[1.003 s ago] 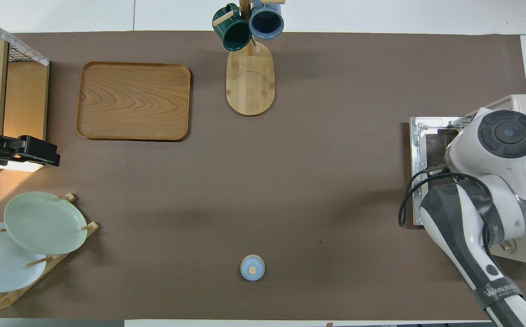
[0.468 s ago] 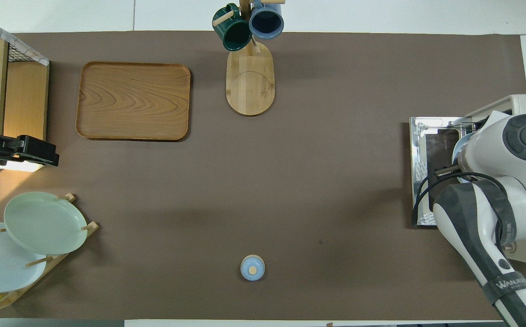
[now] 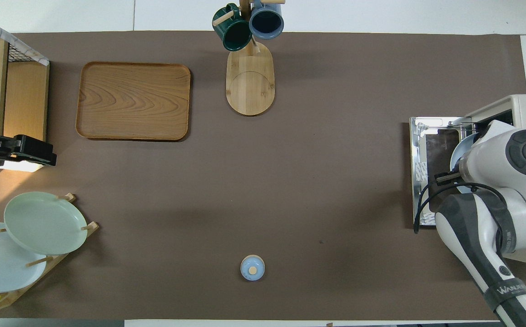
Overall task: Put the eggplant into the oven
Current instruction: 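Open the right gripper inside the oven and draw it back out, then push the oven door upward closed with the right gripper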
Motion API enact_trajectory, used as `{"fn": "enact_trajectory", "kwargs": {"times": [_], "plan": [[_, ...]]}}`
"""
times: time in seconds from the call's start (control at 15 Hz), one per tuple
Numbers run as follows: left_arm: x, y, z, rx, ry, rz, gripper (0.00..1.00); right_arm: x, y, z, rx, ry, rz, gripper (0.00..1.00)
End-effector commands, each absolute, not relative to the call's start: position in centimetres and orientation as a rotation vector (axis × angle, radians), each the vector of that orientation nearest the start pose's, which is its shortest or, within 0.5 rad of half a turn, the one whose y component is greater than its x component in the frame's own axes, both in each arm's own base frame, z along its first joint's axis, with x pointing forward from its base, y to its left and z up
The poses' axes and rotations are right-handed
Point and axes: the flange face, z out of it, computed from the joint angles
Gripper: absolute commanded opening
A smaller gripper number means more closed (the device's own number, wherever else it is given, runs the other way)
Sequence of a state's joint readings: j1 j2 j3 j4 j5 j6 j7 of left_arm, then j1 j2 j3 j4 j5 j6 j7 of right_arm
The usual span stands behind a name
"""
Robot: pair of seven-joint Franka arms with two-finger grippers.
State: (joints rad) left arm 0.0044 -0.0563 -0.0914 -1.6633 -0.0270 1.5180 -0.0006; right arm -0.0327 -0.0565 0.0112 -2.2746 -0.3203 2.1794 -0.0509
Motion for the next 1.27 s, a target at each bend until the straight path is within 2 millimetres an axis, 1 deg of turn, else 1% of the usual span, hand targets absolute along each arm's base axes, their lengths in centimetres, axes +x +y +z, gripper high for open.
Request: {"fn": "enact_trajectory", "kwargs": {"times": [0.0,0.07,0.13,0.2,0.27,0.33,0.4,0.47,0.54,0.6,0.67,0.74,0.8,1.0,1.2], "plan": [[52.4,-4.8,61.0,-3.143,0.142,0.144,1.00,50.7,-2.0,39.1,-3.363,-0.424,0.078,0.19],[52.4,-4.8,61.0,-3.143,0.142,0.144,1.00,51.1,-1.6,40.3,-3.361,-0.411,0.096,0.19],[52.4,-4.8,61.0,-3.143,0.142,0.144,1.00,51.7,-0.1,41.6,-3.340,-0.403,0.105,0.19],[52.4,-4.8,61.0,-3.143,0.142,0.144,1.00,52.3,1.9,42.4,-3.313,-0.417,0.107,0.18],[52.4,-4.8,61.0,-3.143,0.142,0.144,1.00,52.6,2.6,42.4,-3.303,-0.413,0.088,0.09],[52.4,-4.8,61.0,-3.143,0.142,0.144,1.00,52.9,2.9,42.2,-3.308,-0.355,0.045,0.00],[52.4,-4.8,61.0,-3.143,0.142,0.144,1.00,53.0,3.1,41.2,-3.309,-0.307,0.014,0.00],[52.4,-4.8,61.0,-3.143,0.142,0.144,1.00,53.2,3.8,39.6,-3.304,-0.298,0.004,0.00],[52.4,-4.8,61.0,-3.143,0.142,0.144,1.00,53.6,4.0,38.0,-3.298,-0.269,-0.009,0.00],[52.4,-4.8,61.0,-3.143,0.142,0.144,1.00,53.4,4.1,36.7,-3.295,-0.231,-0.025,0.00],[52.4,-4.8,61.0,-3.143,0.142,0.144,1.00,53.2,4.5,36.2,-3.291,-0.196,-0.059,0.00],[52.4,-4.8,61.0,-3.143,0.142,0.144,1.00,53.1,5.7,35.3,-3.288,-0.185,-0.060,0.00],[52.4,-4.8,61.0,-3.143,0.142,0.144,1.00,53.2,6.2,34.1,-3.288,-0.156,-0.043,0.00],[52.4,-4.8,61.0,-3.143,0.142,0.144,1.00,53.4,6.3,32.6,-3.285,-0.132,-0.029,0.00],[52.4,-4.8,61.0,-3.143,0.142,0.144,1.00,53.3,6.3,32.2,-3.285,-0.128,-0.014,0.00]]}}
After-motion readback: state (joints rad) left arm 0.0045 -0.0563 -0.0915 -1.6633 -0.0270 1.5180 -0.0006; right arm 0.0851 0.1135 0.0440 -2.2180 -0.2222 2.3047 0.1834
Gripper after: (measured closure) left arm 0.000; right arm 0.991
